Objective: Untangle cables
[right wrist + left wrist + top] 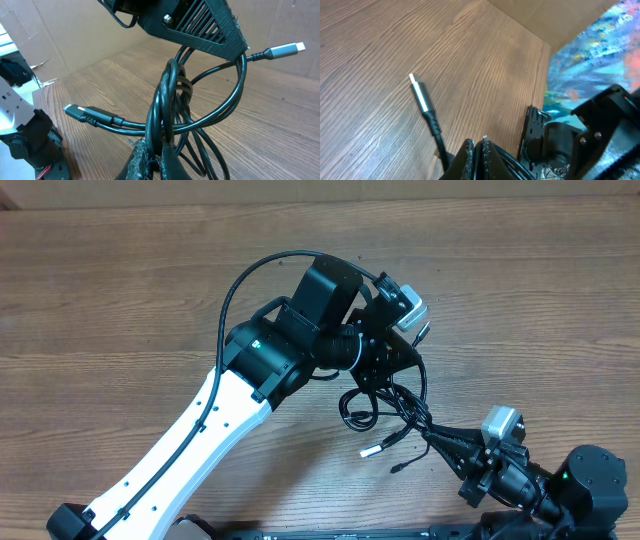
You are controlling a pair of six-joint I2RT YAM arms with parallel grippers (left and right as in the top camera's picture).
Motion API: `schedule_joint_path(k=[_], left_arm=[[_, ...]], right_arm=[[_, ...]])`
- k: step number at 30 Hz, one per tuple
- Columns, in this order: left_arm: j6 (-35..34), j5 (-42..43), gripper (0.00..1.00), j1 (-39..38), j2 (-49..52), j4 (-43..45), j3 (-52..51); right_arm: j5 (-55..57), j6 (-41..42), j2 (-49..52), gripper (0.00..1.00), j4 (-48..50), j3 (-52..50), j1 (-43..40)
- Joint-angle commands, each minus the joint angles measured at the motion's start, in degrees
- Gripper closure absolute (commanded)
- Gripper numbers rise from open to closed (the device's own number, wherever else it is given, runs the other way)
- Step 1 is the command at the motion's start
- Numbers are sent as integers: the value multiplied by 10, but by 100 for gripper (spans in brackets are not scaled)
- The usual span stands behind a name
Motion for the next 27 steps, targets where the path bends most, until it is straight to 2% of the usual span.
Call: schedule_joint_path(k=[1, 5, 11, 17, 19, 21, 24, 27], left_arm=[[-33, -67, 96, 9, -5, 10, 9], [-82, -112, 96, 9, -5, 10, 9], [-245, -234, 96, 9, -5, -2, 9], [-315, -287, 96, 9, -5, -33, 9], [-309, -281, 96, 9, -5, -33, 9], [-272, -257, 96, 8, -5, -33, 9], [-152, -179, 96, 8, -5, -31, 9], [-31, -79, 96, 8, -5, -37, 9]], right_arm=[[-31, -4, -3, 96, -4, 6, 6], [-31, -4, -3, 96, -6, 6, 6], [-28, -4, -3, 96, -7, 6, 6], [-21, -4, -3, 96, -7, 6, 6], [-14, -4, -3, 96, -9, 6, 6], [-6, -4, -3, 96, -12, 6, 6], [23, -4, -3, 96, -16, 6, 6], [64, -4, -3, 79, -18, 6, 6]])
